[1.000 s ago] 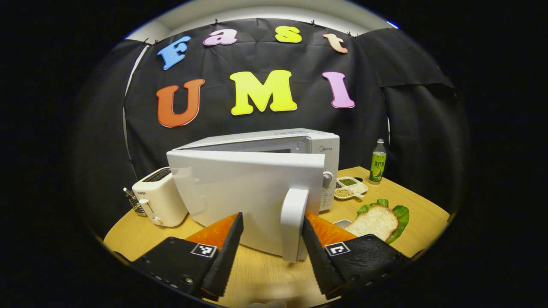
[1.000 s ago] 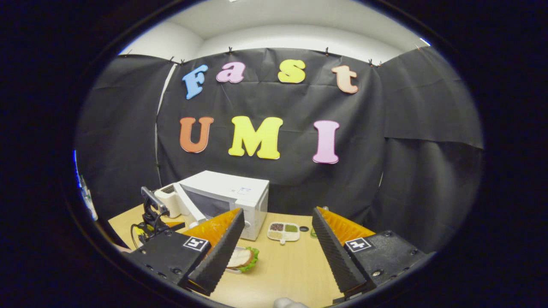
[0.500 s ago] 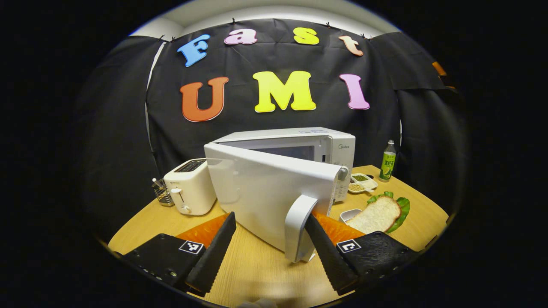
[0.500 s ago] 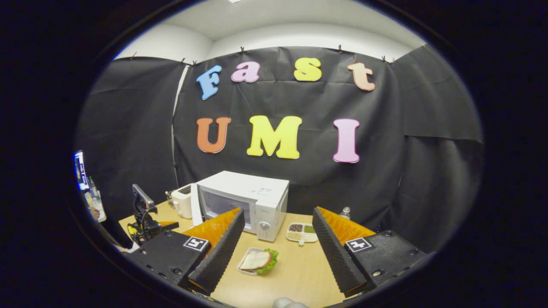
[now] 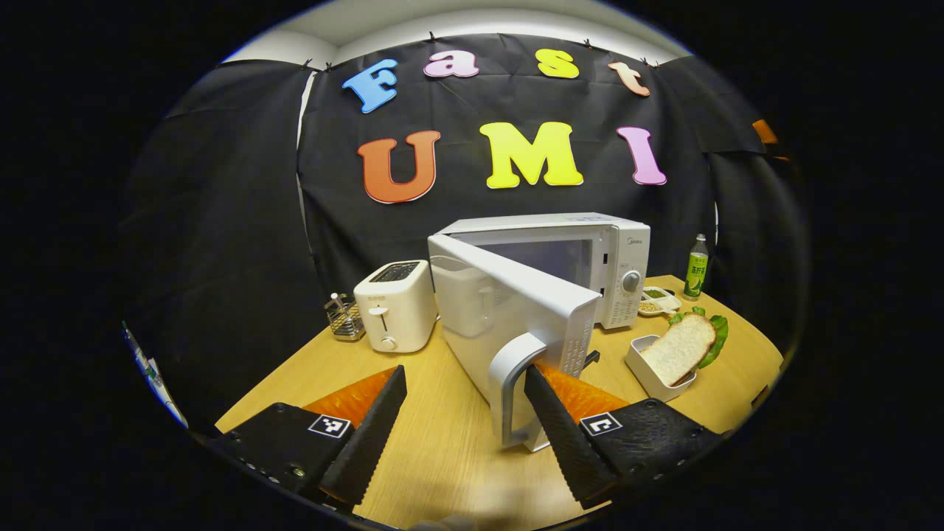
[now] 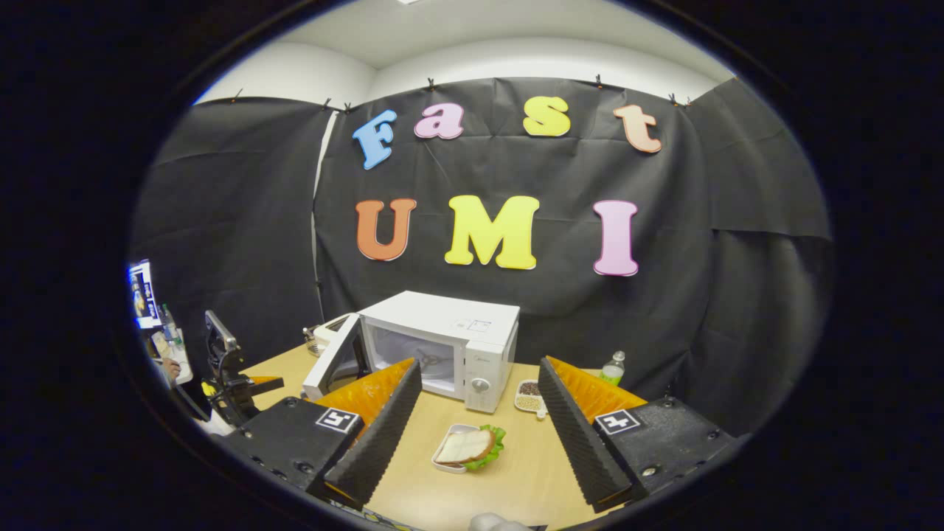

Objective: Open the microwave oven with the left hand, put the food in, and close the microwave oven.

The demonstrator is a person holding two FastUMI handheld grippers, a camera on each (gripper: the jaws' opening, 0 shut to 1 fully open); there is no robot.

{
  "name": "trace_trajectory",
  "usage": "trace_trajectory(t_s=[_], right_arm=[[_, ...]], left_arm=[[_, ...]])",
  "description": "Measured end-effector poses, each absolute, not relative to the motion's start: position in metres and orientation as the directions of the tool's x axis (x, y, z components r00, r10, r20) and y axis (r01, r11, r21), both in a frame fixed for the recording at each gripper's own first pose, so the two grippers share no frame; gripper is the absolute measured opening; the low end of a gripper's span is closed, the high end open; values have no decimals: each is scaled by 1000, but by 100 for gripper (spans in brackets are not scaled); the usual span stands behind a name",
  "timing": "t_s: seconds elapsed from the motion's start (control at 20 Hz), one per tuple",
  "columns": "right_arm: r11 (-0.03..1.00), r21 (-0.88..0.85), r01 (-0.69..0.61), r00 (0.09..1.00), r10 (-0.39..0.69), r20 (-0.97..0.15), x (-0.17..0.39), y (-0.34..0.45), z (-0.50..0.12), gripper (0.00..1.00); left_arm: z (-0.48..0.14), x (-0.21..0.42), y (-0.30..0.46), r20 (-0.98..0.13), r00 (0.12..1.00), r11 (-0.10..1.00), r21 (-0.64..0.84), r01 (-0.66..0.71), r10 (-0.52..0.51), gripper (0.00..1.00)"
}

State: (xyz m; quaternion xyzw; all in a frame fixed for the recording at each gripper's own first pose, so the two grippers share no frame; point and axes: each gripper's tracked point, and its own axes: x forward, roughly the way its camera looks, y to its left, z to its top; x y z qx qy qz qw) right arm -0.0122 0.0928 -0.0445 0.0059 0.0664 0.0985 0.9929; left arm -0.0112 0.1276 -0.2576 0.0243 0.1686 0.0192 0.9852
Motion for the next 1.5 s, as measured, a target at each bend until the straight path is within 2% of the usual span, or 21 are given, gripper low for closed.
trace_trajectory(t_s=[0.1,0.15,0.45,0.5,0.55,0.6,0.65,0.7,0.85,0.9,0.95,1.0,1.05,1.1,1.15,1.2,1.25,1.3,1.4,1.45,1.5], right_arm=[[980,27,-195,971,197,-135,-15,97,-47,100],[981,25,-193,972,195,-135,-16,97,-49,96],[987,41,-157,973,161,-166,-12,90,-69,100],[987,51,-152,973,159,-169,-11,89,-73,100],[987,58,-148,972,156,-177,-9,88,-77,100],[988,59,-142,970,151,-193,-6,86,-84,96],[988,64,-141,967,152,-203,-3,84,-89,100],[986,73,-149,963,161,-217,1,85,-95,96],[986,99,-133,949,155,-275,17,73,-124,100],[986,109,-124,940,152,-305,24,69,-140,96],[985,123,-119,929,154,-337,30,67,-154,100],[982,143,-120,915,166,-367,37,64,-171,96],[980,161,-116,897,173,-406,44,61,-189,99],[978,175,-112,878,180,-444,51,58,-208,91],[975,192,-114,859,194,-474,57,56,-224,97],[973,200,-113,845,200,-496,64,53,-239,87],[971,209,-117,831,211,-515,73,53,-251,95],[966,224,-128,813,232,-534,79,55,-264,84],[949,278,-150,769,289,-571,93,60,-286,84],[936,313,-158,742,322,-588,100,64,-296,95],[922,351,-164,715,356,-602,107,68,-305,95]], left_arm=[[-259,-20,150,-332,940,995,77,-59,81,97],[-259,-23,162,-331,938,993,83,-78,101,97],[-259,-41,232,-336,916,975,121,-187,217,97],[-257,-40,240,-327,918,972,130,-194,226,96],[-258,-42,243,-331,914,970,140,-196,233,89],[-261,-43,248,-333,911,968,151,-201,241,96],[-259,-46,255,-328,912,967,152,-207,247,96],[-258,-48,256,-328,913,969,139,-206,242,97],[-253,-53,252,-326,917,972,121,-201,230,95],[-251,-55,249,-326,919,974,117,-195,223,96],[-247,-56,247,-325,919,974,116,-195,223,97],[-243,-58,243,-325,920,975,113,-193,220,97],[-240,-59,240,-323,921,975,110,-193,219,97],[-235,-61,235,-321,922,976,105,-192,216,97],[-230,-64,229,-321,922,976,104,-192,216,97],[-225,-67,224,-320,921,974,113,-196,223,97],[-220,-68,221,-314,920,971,128,-204,235,97],[-215,-69,214,-313,918,969,134,-210,242,97],[-205,-69,199,-318,915,967,136,-215,248,97],[-198,-71,192,-316,914,965,141,-219,254,96],[-192,-70,187,-314,912,962,150,-227,264,97]])
